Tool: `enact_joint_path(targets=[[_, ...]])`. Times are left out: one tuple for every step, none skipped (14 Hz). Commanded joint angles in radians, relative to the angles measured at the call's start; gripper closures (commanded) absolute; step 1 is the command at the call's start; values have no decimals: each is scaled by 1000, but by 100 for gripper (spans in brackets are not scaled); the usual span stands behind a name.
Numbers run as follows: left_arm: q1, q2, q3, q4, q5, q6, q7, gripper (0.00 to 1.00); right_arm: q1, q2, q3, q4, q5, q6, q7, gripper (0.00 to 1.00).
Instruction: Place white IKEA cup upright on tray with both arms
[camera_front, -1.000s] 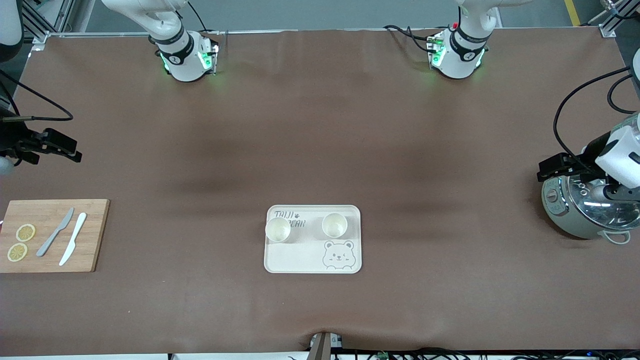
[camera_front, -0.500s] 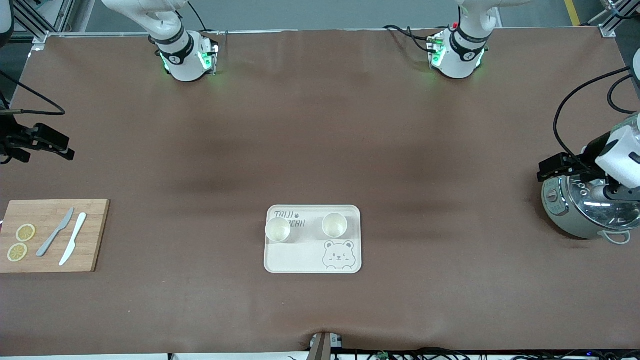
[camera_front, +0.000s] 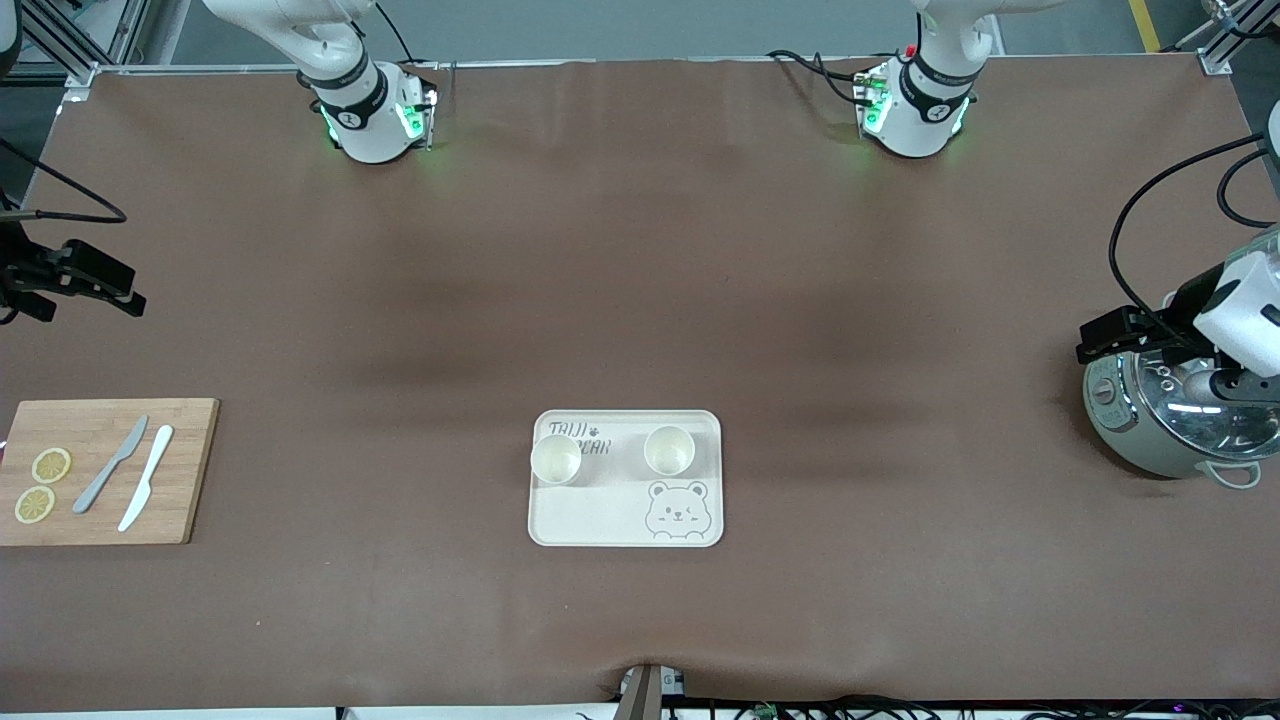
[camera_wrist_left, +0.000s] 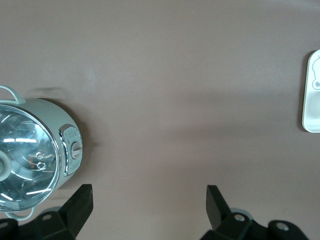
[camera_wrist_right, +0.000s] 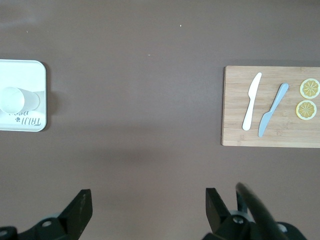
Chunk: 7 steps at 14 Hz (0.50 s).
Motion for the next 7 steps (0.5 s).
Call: enact_joint_path(targets=[[5,9,1,23,-15,-5,5,0,2,-14,3,3,-10,-20,-1,0],[4,9,1,21,-15,-5,5,0,2,-14,3,3,-10,-29,1,0],[1,9,1,21,-15,-5,3,0,2,-14,5,3,-9,-32,11,0],[1,9,1,23,-15,-5,5,0,2,-14,3,1,-9,-33,31,0],[2,9,1,21,-15,-5,5,0,2,-14,3,1,-10,-37,35,0],[2,9,1,21,-15,-5,3,0,2,-14,3,3,-10,-42,35,0],[-2,9,1,21,-13,-5,3,0,2,-14,3,3,-12,-42,35,0]])
